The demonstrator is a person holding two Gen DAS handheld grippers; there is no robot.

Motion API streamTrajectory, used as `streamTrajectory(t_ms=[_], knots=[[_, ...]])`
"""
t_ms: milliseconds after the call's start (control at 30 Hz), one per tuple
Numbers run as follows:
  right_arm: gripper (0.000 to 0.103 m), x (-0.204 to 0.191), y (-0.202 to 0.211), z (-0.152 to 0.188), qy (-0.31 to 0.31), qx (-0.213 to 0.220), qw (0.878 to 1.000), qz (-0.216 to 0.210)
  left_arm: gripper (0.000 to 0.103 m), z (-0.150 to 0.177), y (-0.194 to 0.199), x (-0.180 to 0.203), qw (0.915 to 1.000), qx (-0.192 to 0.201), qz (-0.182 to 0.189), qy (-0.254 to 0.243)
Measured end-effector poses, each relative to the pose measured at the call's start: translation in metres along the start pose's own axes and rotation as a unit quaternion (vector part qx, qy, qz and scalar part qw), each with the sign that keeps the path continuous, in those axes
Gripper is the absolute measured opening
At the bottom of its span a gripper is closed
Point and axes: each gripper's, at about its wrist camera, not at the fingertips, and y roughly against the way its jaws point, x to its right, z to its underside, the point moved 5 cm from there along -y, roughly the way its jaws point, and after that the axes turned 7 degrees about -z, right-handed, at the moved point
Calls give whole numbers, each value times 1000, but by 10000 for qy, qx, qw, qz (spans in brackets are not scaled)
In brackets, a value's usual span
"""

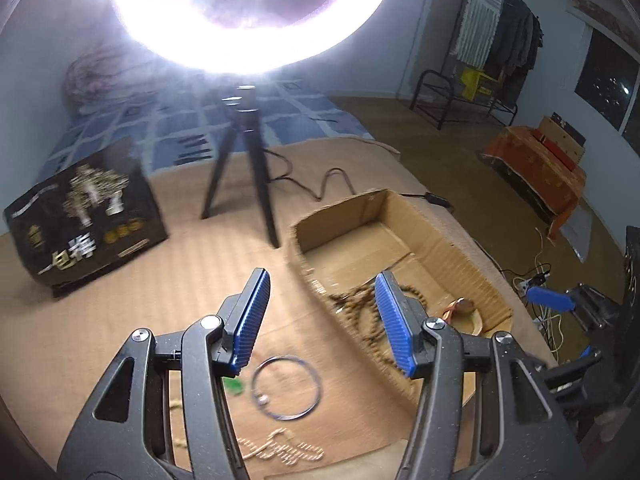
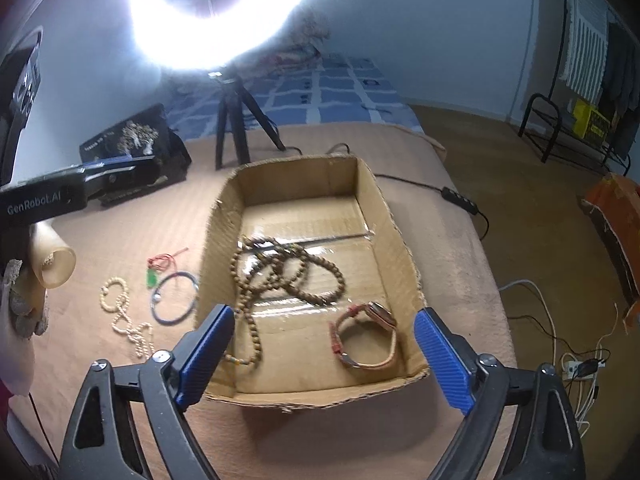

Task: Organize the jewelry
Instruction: 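Move the left tool to the pale green bracelet while the right tool moves to the pearl necklace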

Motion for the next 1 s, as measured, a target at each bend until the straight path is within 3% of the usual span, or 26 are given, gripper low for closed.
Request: streamTrajectory(t_ms=[267,367,633,667,733,1000], knots=[[94,-42,13,-5,321,426,9977,-415,56,27,44,-66,9990,261,-321,182],[94,-60,12,-4,502,348,9967,-526,56,42,58,-89,9981,272,-518,169],[93,-104,-9,3,811,-145,9920,-958,56,91,60,-135,9972,-34,-612,431],[91,-107,-10,6,821,-197,9913,-1006,56,97,56,-141,9969,-109,-592,504],[86,-118,-17,11,860,-359,9891,-1140,46,107,49,-148,9966,-231,-556,568],[63,-150,-50,40,1099,-937,9786,-1464,31,131,18,-169,9934,-664,-342,875]])
